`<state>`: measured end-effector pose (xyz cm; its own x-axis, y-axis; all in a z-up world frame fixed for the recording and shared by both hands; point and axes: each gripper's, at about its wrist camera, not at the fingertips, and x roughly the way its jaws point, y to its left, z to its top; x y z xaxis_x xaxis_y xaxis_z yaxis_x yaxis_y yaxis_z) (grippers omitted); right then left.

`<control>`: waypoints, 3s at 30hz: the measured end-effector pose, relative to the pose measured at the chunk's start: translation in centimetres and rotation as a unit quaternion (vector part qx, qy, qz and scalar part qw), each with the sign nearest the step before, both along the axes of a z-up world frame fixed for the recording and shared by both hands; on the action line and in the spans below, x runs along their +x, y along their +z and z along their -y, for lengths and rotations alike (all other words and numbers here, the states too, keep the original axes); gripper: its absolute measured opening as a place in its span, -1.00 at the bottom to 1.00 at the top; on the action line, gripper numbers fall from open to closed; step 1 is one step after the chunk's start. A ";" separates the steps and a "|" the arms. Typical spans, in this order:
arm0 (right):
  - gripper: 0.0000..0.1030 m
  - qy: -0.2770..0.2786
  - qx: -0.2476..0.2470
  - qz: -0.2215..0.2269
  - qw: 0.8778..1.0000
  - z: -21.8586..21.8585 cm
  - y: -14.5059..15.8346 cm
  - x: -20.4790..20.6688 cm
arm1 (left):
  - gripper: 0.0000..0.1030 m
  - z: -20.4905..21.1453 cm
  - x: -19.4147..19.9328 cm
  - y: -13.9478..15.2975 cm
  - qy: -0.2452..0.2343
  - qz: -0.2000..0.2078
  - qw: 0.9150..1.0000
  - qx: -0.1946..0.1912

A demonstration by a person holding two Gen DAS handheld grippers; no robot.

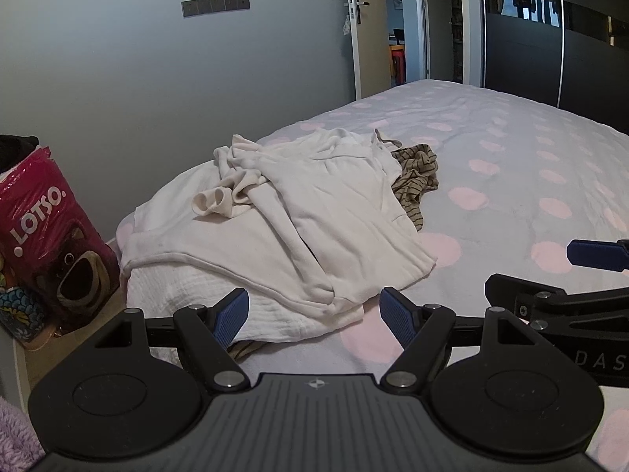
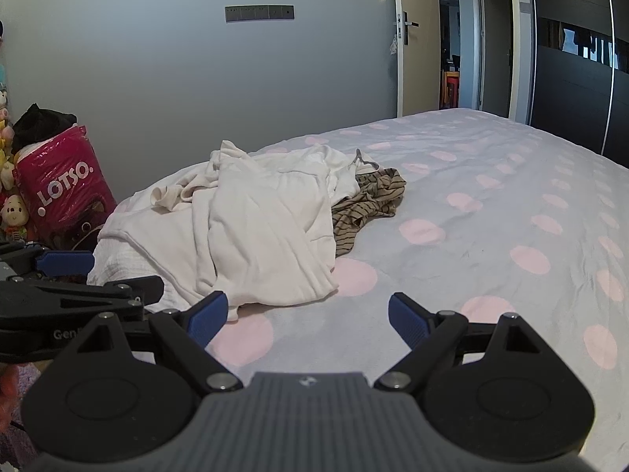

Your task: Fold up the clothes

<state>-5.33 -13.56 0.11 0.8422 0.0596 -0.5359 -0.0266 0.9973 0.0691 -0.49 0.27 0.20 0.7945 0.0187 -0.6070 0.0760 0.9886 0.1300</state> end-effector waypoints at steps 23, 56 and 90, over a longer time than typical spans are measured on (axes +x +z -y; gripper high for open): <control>0.75 0.005 -0.007 -0.006 1.000 -0.5 -0.1 0.1 | 0.41 0.0 -0.1 0.2 0.001 -0.008 1.000 -0.004; 0.75 0.005 -0.019 -0.013 1.000 -0.5 -0.5 0.5 | 0.40 0.0 0.4 -0.1 -0.005 -0.022 1.000 -0.007; 0.76 -0.027 0.032 -0.096 0.994 5.3 -8.1 6.8 | -0.05 1.8 13.4 -8.0 0.021 -0.091 0.995 -0.032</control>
